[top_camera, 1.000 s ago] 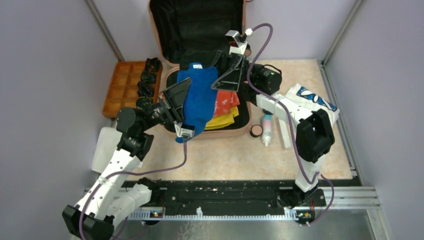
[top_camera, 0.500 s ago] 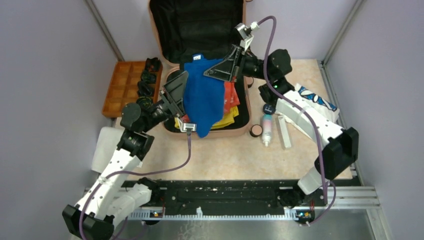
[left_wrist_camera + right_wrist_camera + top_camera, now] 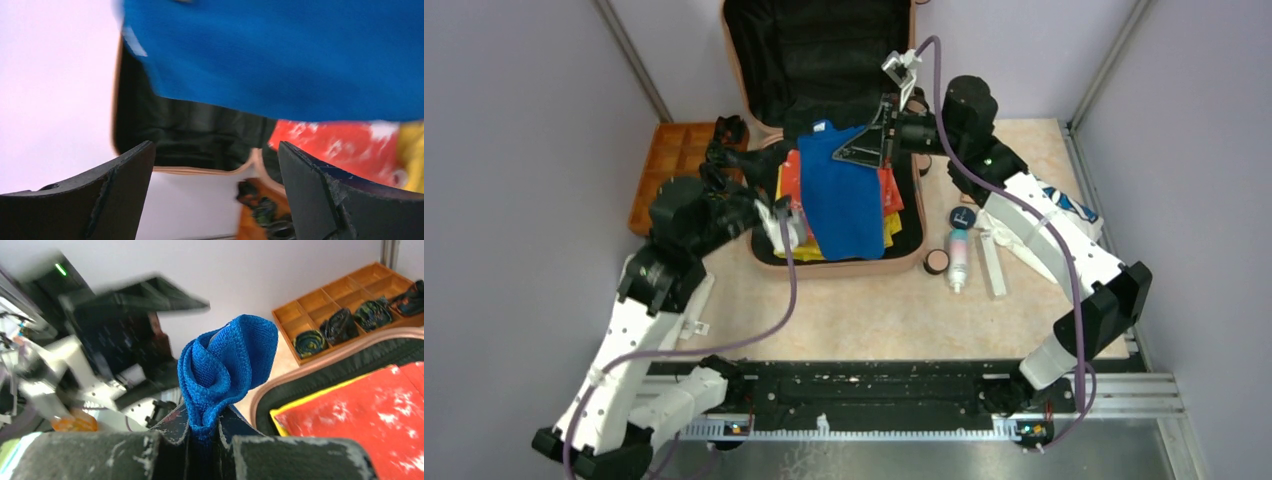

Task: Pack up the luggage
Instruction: Place the clothes in the luggage.

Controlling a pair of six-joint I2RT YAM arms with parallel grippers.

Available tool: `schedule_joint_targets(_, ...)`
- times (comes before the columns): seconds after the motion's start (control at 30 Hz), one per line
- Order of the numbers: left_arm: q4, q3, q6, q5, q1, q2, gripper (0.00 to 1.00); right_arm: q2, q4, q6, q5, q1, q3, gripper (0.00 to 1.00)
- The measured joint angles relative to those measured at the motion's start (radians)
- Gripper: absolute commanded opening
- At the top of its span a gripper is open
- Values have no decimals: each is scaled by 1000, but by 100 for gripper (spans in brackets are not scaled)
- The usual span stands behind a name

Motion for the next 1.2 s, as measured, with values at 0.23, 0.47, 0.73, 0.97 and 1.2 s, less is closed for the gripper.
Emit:
schedule_joint_targets(0.23, -343, 502, -653, 153, 5, 303, 98, 45, -170, -146, -19, 23, 58, 0)
schedule_joint_targets(0.47, -415, 501, -1034, 392, 39, 314, 98, 46, -175, -162, -144, 29, 58, 0)
schedule_joint_targets(0.73, -468, 523, -1147, 616, 217, 369, 98, 6, -75, -96, -310, 29, 24, 0)
schedule_joint_targets(0.97, -494, 524, -1212, 899, 330, 499, 99, -8, 47, -21, -360, 29, 23, 0)
schedule_joint_targets(1.2, -104, 322, -1559, 1088, 324, 323, 99, -2, 76, 5, -358, 34, 23, 0)
